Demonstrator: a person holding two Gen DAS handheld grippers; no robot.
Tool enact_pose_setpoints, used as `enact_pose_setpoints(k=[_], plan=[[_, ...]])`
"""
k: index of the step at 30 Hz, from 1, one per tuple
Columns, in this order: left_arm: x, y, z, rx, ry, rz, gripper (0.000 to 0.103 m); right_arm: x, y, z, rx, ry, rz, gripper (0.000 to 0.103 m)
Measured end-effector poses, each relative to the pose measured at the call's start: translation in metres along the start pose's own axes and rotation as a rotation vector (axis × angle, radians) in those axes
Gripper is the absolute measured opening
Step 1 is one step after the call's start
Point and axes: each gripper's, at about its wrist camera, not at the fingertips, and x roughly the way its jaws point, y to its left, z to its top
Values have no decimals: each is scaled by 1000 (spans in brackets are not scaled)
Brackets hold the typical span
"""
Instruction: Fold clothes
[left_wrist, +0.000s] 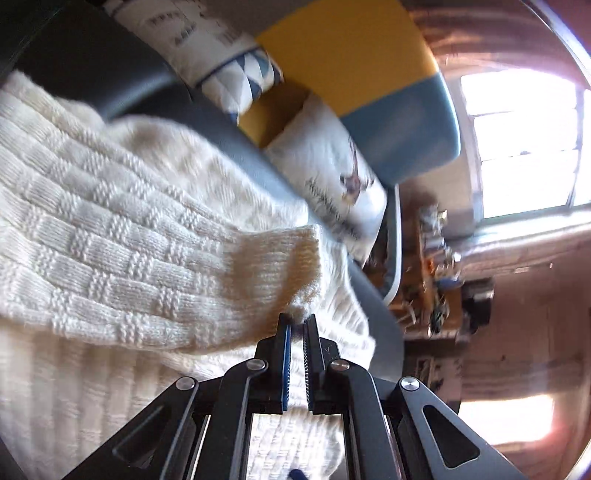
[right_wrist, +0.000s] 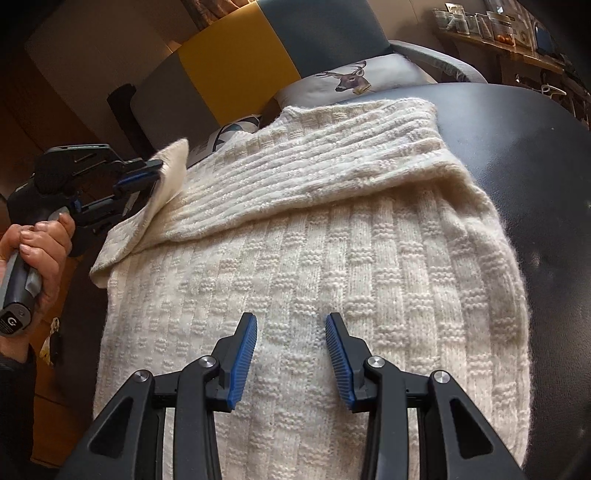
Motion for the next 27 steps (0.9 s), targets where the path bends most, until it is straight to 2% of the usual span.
enact_pose_setpoints(k=[4,6,7,9,11,14,15,18,22,27], plan=[[20,4,-2,22,63,13,13,1,0,3,14,4,41,39],[20,6,-2,28,81,-23,20,1,0,8,44,-1,95,39],[16,6,-2,33,82,-34,21,2,0,11,68,-4,133,39],[8,5,-1,43,83,-56,31,5,0,21,132,-8,244,39],[-9,7,1,51,72,-89,36,11,1,32,214,-7,359,39],[-48,20,7,42,14,-154,41,34,10,54,348,19,536,40],[-63,28,7,29,-5,-174,44,44,12,59,386,24,568,40],[-102,62,4,-32,-71,-209,46,79,24,74,488,49,593,40],[-139,110,1,-112,-136,-216,47,116,32,81,578,66,530,40],[-153,158,2,-196,-171,-231,47,136,47,90,601,41,463,38]])
